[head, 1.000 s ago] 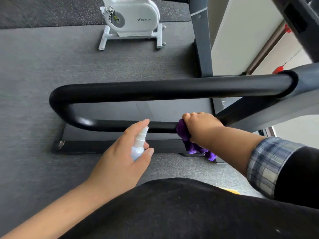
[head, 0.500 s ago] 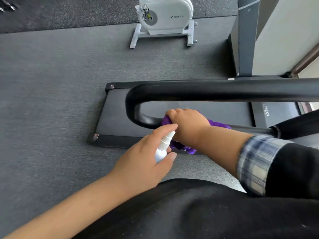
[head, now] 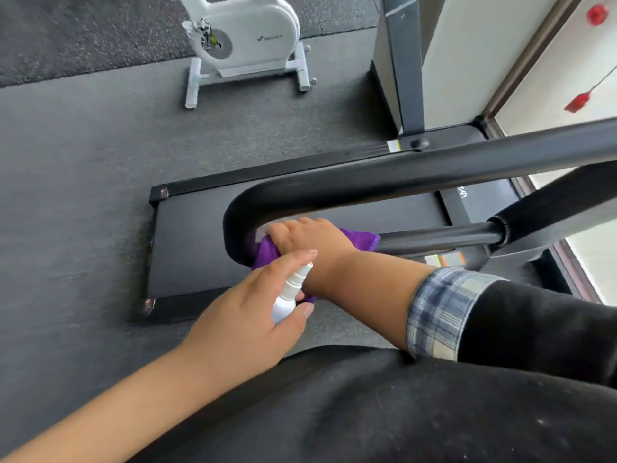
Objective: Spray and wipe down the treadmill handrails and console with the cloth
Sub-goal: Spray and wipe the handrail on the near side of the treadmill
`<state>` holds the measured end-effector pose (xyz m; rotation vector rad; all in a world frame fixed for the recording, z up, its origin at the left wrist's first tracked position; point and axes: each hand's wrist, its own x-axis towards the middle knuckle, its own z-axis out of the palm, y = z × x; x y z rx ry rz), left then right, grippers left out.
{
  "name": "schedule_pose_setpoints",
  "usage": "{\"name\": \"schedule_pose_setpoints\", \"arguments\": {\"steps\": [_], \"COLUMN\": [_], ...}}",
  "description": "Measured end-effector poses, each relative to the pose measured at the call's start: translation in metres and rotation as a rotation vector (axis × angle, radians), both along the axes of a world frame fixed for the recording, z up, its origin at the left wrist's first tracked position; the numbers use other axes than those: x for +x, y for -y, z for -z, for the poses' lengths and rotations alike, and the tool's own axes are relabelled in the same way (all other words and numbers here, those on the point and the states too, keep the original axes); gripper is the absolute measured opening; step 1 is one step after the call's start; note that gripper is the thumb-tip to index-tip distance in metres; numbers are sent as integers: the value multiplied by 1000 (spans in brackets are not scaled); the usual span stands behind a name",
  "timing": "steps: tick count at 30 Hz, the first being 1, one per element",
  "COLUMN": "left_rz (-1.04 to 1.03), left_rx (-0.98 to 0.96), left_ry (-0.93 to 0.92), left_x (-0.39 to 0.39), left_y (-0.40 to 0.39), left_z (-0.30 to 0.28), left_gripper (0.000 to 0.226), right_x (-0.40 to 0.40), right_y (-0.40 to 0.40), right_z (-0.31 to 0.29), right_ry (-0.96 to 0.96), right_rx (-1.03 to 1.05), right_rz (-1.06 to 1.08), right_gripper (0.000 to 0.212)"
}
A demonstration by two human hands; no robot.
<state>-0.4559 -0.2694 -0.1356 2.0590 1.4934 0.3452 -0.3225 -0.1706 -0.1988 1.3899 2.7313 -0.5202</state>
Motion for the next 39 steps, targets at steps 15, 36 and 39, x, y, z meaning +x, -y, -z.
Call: {"name": "schedule_pose_setpoints", "arguments": {"steps": [15, 36, 39], "left_rz": [109, -113, -123], "left_rx": [43, -12, -9], "left_ry": [25, 54, 39], "left_x": [111, 65, 44], "left_y": [-17, 24, 27], "left_z": [6, 18, 17], "left_gripper": [59, 64, 62], "right_x": [220, 137, 95], "right_y": [3, -2, 0], "right_z": [20, 21, 19], "right_ry": [359, 185, 125], "right_rx": [19, 68, 79], "right_rz": [336, 119, 68], "right_gripper": [73, 60, 67]}}
